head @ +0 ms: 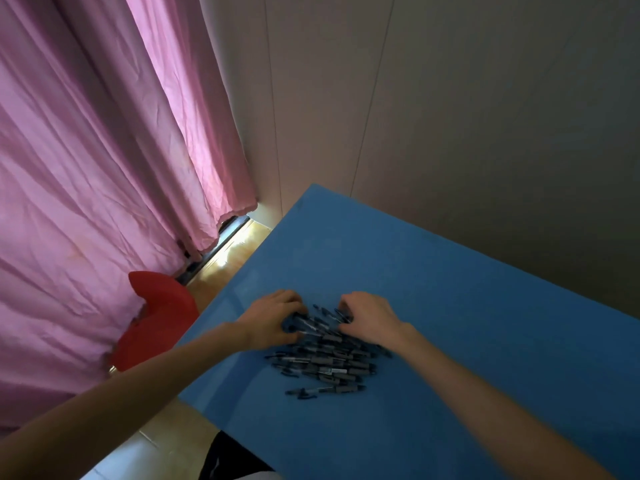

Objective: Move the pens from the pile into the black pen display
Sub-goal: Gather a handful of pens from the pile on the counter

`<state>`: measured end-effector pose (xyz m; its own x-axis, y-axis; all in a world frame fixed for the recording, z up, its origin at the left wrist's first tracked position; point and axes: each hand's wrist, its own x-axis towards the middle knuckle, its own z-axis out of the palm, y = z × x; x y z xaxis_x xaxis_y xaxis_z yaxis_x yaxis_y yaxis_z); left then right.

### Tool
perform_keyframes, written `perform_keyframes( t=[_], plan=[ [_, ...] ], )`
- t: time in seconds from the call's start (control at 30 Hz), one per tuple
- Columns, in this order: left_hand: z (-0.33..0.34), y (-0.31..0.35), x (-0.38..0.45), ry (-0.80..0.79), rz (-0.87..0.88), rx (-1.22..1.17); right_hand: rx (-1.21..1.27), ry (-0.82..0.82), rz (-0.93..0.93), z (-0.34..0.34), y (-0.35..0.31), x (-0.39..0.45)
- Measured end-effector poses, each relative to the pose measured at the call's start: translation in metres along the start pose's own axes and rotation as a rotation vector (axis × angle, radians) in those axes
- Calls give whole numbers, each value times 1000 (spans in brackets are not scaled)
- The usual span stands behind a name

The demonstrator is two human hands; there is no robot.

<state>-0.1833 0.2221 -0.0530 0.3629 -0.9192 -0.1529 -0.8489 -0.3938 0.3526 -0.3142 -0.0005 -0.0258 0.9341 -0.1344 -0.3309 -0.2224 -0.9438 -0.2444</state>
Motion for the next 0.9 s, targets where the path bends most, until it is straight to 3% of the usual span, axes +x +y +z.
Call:
perform_keyframes(
  t=[0.53, 0.77, 0.9],
  plan=[
    [3, 20, 0, 93, -63, -7, 77, 89, 21, 9, -1, -10],
    [5, 27, -2, 134, -71, 8, 38, -5, 0, 3, -9, -5],
    [9, 34, -1, 166, -189, -103, 21, 17, 24, 6, -14, -6]
  ],
)
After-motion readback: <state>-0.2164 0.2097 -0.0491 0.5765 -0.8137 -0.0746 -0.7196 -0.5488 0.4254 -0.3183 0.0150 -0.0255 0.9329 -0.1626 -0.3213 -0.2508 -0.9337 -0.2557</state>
